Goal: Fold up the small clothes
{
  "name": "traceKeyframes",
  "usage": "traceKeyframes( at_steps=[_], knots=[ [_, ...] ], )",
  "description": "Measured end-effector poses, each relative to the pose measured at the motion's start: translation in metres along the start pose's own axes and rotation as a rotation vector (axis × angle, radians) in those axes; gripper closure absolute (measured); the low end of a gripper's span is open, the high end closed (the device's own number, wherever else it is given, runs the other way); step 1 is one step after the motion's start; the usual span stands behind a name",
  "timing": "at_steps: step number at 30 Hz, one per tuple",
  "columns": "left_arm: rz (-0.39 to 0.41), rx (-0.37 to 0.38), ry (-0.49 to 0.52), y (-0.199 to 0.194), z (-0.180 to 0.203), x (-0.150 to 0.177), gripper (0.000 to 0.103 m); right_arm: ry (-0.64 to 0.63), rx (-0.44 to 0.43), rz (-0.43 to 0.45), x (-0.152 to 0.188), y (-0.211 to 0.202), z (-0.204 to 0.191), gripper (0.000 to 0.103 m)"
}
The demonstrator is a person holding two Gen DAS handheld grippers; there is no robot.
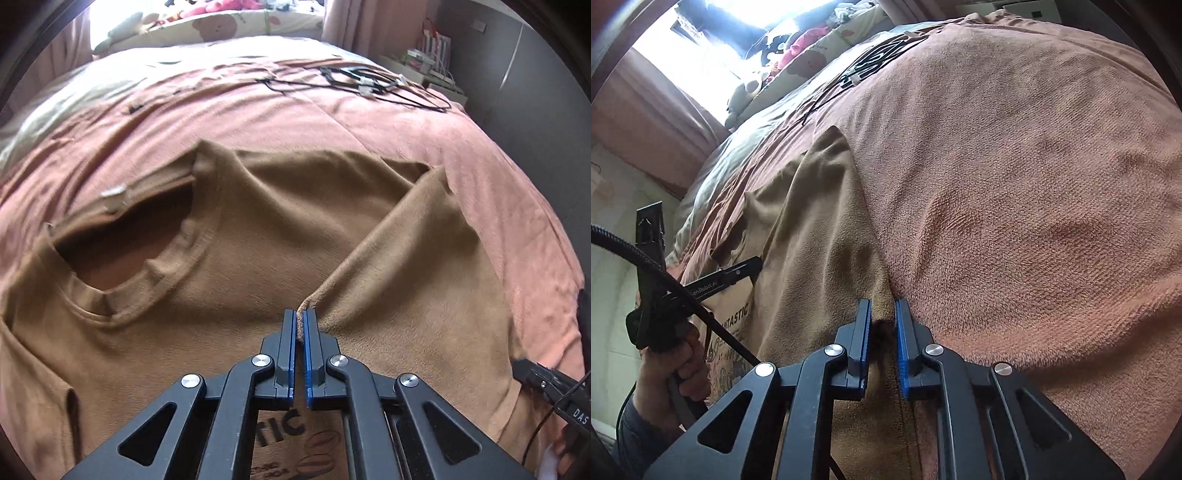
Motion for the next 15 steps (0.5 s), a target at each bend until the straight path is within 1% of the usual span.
traceKeyframes(
  at_steps=[2, 4, 6, 7, 9, 10, 12, 13, 15],
  knots=[
    [-0.007, -0.024, -0.015, 0.0, -0.007, -0.002, 0.099, -0.001, 0.002, -0.002, 0.002, -0.001, -0.001, 0.094],
    [-0.025, -0.031, -0.013, 0.004, -0.01, -0.001, 0.099, -0.002, 0.002, -0.004, 0.0, -0.001, 0.001, 0.094],
    [-0.057, -0.059, 0.017, 0.009, -0.008, -0.001, 0.094, 0.001, -0.001, -0.008, 0.001, -0.002, 0.001, 0.094],
    [-0.058, -0.078, 0.031, 0.009, -0.007, -0.002, 0.091, 0.004, -0.007, -0.013, 0.002, -0.003, 0.001, 0.094],
    [-0.035, -0.127, 0.05, 0.003, -0.006, -0.009, 0.081, 0.012, -0.027, -0.018, -0.001, -0.006, 0.002, 0.094],
    [-0.016, -0.137, 0.056, -0.001, -0.003, -0.014, 0.079, 0.017, -0.038, -0.018, -0.001, -0.009, 0.003, 0.093],
    [0.018, -0.109, 0.06, -0.008, 0.006, -0.024, 0.072, 0.039, -0.066, -0.017, -0.002, -0.015, 0.007, 0.093],
    [0.027, -0.081, 0.059, -0.01, 0.013, -0.029, 0.072, 0.049, -0.075, -0.009, -0.003, -0.019, 0.01, 0.093],
    [0.032, -0.012, 0.064, -0.011, 0.029, -0.036, 0.072, 0.051, -0.062, 0.016, -0.006, -0.028, 0.016, 0.091]
  ],
)
Point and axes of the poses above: each gripper's, at about its wrist camera, not at the fingertips, and y roughly the way its jaws point, z to its right, x to its underside, the point moved 8 cm from there along y, roughly the way its jaws point, and after that the axes turned 1 degree about y, right-handed, at the moved point
